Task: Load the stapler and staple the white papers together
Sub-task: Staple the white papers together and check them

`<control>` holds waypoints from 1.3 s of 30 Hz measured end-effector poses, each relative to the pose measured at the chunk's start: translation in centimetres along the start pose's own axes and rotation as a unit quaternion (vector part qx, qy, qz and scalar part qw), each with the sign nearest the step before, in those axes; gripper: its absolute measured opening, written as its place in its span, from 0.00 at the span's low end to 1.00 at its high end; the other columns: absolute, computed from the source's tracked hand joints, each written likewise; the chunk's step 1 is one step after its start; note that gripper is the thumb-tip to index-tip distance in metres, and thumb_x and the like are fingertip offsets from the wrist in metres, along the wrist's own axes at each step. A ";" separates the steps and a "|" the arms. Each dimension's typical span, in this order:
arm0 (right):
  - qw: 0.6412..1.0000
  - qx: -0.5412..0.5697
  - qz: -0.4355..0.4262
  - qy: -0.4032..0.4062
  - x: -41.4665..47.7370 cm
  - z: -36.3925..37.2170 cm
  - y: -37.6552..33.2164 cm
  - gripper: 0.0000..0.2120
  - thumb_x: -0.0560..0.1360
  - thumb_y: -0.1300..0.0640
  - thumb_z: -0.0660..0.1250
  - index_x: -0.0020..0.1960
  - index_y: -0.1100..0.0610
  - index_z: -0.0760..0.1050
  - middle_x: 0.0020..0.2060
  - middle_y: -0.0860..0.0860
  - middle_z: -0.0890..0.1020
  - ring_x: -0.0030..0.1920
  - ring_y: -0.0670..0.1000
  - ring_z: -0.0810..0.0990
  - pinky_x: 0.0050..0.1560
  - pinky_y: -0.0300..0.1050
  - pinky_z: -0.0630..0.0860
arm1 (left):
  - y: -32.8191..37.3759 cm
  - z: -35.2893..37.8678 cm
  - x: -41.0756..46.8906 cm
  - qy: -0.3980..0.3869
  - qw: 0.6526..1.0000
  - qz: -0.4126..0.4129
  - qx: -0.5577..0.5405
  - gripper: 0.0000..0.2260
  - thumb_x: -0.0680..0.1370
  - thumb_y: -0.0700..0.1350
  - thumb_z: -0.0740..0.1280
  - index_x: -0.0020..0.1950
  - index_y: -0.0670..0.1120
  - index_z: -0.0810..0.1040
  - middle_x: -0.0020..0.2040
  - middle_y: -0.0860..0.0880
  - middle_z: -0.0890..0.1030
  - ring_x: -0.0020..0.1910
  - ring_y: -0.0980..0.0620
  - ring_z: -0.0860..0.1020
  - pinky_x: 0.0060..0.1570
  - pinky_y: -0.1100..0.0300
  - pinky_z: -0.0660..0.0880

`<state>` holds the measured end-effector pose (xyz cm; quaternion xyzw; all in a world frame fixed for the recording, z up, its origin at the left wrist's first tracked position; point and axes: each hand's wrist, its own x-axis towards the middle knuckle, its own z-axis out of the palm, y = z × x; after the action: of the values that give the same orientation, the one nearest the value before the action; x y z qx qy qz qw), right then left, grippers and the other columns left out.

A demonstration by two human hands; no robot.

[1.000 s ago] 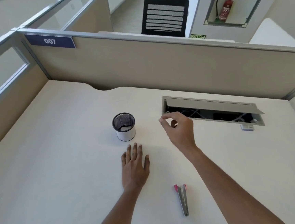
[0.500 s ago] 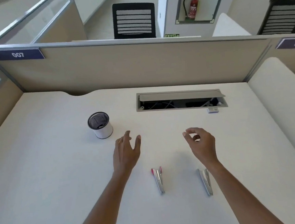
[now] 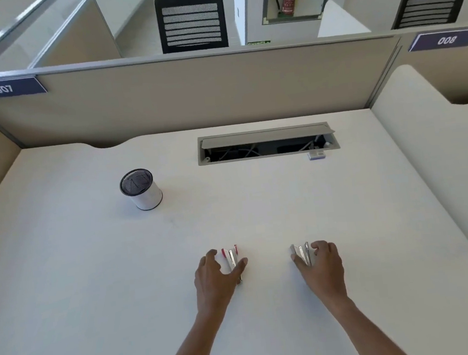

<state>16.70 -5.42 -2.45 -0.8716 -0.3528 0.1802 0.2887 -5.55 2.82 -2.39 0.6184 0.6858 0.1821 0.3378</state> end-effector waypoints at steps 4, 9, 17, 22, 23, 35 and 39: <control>1.000 -0.007 0.013 0.004 -0.7 0.7 0.6 0.20 0.72 0.53 0.77 0.56 0.63 0.75 0.51 0.57 0.78 0.49 0.61 0.80 0.44 0.46 0.69 | 0.2 0.9 -0.6 0.005 1.000 -0.011 -0.003 0.29 0.69 0.61 0.78 0.62 0.45 0.76 0.44 0.51 0.77 0.49 0.46 0.78 0.48 0.57 0.69; 1.000 -0.021 0.021 0.008 -0.8 1.3 0.4 0.12 0.74 0.55 0.74 0.50 0.61 0.76 0.46 0.55 0.78 0.47 0.62 0.80 0.43 0.49 0.70 | 0.1 1.7 -0.4 0.012 1.000 -0.002 -0.021 0.13 0.72 0.54 0.76 0.50 0.50 0.79 0.38 0.52 0.81 0.42 0.49 0.79 0.42 0.56 0.71; 1.000 -0.010 0.002 0.012 2.1 2.1 -1.1 0.11 0.75 0.52 0.72 0.47 0.61 0.77 0.42 0.55 0.78 0.45 0.60 0.79 0.43 0.49 0.72 | 0.5 1.9 2.3 0.027 0.999 0.032 -0.012 0.10 0.72 0.52 0.75 0.49 0.50 0.81 0.34 0.50 0.83 0.40 0.49 0.81 0.44 0.53 0.77; 1.000 -0.009 -0.012 -0.009 5.1 2.8 -2.9 0.12 0.76 0.53 0.71 0.48 0.62 0.76 0.44 0.57 0.78 0.47 0.61 0.78 0.45 0.51 0.74 | 1.3 1.7 4.8 0.034 0.998 0.054 0.012 0.11 0.73 0.52 0.75 0.50 0.47 0.82 0.34 0.48 0.82 0.39 0.48 0.78 0.40 0.57 0.68; 1.000 -0.015 -0.015 -0.015 5.7 2.9 -3.2 0.13 0.76 0.53 0.71 0.49 0.63 0.76 0.45 0.57 0.78 0.48 0.61 0.78 0.47 0.52 0.74 | 1.4 1.7 5.2 0.034 0.998 0.057 0.018 0.11 0.73 0.52 0.75 0.49 0.47 0.82 0.34 0.48 0.81 0.38 0.48 0.78 0.40 0.58 0.67; 1.000 0.017 -0.022 0.010 6.3 4.1 -2.4 0.14 0.75 0.51 0.73 0.43 0.61 0.75 0.40 0.55 0.78 0.43 0.60 0.77 0.44 0.50 0.72 | 1.1 1.9 6.7 0.033 0.997 0.064 0.039 0.12 0.75 0.53 0.73 0.40 0.48 0.75 0.32 0.50 0.74 0.35 0.47 0.73 0.38 0.57 0.64; 0.999 0.024 -0.018 0.020 6.3 4.3 -2.4 0.12 0.74 0.53 0.73 0.41 0.61 0.75 0.37 0.55 0.77 0.41 0.59 0.76 0.42 0.48 0.69 | 1.2 1.7 7.0 0.026 0.997 0.065 0.043 0.13 0.75 0.53 0.72 0.38 0.50 0.71 0.31 0.51 0.72 0.35 0.47 0.73 0.38 0.57 0.63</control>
<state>17.62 2.16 -4.91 -0.8612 -0.3581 0.1664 0.3200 -3.55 9.59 -4.46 0.6707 0.6601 0.1898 0.2800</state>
